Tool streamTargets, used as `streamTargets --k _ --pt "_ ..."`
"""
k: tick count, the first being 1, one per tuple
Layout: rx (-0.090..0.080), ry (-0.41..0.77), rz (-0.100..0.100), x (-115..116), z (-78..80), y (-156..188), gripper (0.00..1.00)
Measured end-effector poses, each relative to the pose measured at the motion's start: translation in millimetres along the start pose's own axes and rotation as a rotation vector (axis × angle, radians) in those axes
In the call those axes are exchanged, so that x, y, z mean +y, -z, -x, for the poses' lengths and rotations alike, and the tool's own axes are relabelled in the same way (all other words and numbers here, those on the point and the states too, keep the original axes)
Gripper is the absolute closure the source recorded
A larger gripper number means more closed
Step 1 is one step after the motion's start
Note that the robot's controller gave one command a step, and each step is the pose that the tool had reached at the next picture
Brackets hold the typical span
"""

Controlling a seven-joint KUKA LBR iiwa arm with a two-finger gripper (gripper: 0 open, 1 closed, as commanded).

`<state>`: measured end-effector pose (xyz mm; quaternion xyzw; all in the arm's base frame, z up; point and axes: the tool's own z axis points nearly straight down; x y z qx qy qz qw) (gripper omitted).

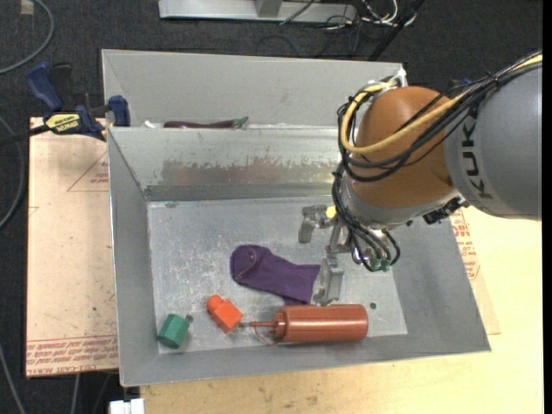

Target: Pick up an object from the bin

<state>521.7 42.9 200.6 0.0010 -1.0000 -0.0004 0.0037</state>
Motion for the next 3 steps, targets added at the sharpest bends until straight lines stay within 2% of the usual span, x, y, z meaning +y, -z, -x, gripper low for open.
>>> streamTargets --k 1,2,3 --pt "-0.008 -0.001 0.001 -0.2 1.3 4.5 0.00" --pt "-0.012 0.065 0.000 12.1 9.5 -29.0 0.00" --pt "-0.012 0.061 0.001 35.1 6.4 -81.4 0.00"
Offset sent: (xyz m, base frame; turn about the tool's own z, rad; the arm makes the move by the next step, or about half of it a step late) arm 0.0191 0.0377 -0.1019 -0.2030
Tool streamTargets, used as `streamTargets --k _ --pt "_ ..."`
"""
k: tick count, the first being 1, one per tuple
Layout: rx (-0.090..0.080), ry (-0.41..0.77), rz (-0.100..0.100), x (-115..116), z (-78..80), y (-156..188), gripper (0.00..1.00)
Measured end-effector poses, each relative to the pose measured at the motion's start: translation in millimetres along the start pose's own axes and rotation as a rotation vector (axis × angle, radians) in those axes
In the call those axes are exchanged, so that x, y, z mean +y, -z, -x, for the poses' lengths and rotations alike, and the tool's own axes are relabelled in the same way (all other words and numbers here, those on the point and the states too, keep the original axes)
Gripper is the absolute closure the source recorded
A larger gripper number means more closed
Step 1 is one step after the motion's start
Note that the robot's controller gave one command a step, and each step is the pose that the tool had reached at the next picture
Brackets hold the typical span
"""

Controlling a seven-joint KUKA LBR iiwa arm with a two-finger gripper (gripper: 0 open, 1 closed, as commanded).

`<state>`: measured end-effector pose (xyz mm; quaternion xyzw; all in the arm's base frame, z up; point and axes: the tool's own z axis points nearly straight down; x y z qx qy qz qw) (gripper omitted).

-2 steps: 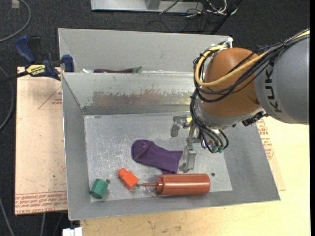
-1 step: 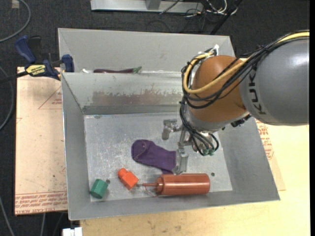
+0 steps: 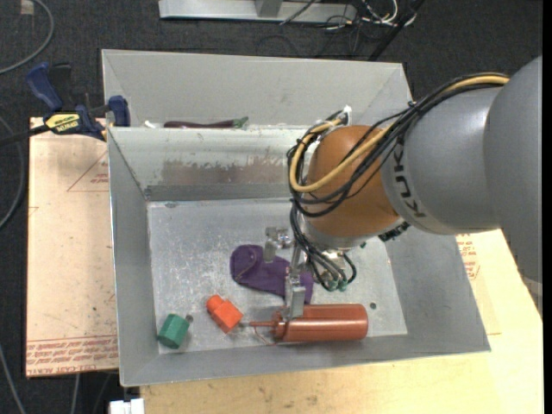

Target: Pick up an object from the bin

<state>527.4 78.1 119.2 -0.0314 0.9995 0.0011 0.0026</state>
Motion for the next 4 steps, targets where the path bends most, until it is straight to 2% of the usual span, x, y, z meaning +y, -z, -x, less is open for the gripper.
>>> streamTargets --k 1,2,3,4 --pt "-0.001 0.127 0.000 16.3 12.3 -44.1 1.00" --pt "-0.001 0.126 0.000 16.0 12.4 -44.0 0.00" --pt "-0.001 0.126 0.000 15.9 12.4 -44.0 1.00" --pt "-0.001 0.126 0.000 15.9 12.4 -44.0 1.00"
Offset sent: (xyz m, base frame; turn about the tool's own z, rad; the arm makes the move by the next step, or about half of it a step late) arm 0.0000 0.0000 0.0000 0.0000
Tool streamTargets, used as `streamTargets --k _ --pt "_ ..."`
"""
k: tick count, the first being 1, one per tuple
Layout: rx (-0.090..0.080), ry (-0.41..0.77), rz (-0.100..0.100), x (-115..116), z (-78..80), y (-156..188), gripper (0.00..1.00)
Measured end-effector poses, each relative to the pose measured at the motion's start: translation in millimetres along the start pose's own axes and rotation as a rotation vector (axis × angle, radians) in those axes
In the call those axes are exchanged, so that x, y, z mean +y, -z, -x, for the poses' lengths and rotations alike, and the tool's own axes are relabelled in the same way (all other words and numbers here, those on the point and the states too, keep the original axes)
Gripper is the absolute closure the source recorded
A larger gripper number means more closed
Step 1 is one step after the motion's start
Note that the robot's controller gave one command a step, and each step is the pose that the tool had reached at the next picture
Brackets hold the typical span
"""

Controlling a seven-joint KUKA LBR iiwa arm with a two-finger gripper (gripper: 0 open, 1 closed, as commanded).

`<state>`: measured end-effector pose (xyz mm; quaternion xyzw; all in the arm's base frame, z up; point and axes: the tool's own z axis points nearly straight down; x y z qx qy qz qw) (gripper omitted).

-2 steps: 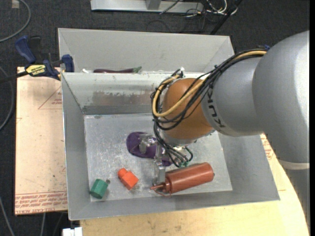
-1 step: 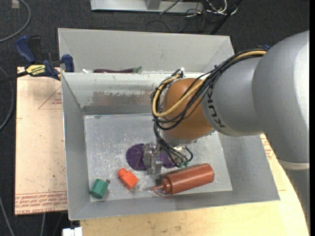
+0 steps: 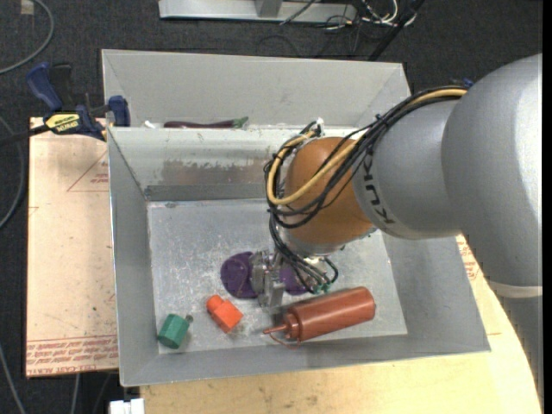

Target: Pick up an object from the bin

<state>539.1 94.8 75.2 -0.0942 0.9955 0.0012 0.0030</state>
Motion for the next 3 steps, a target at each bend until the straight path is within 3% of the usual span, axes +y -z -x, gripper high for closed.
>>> streamTargets --k 1,2,3 --pt "0.008 0.006 0.000 5.3 2.0 39.9 1.00" --pt "0.002 0.001 0.000 7.7 7.2 101.6 1.00" --pt "0.005 -0.089 0.000 1.6 24.9 151.7 1.00"
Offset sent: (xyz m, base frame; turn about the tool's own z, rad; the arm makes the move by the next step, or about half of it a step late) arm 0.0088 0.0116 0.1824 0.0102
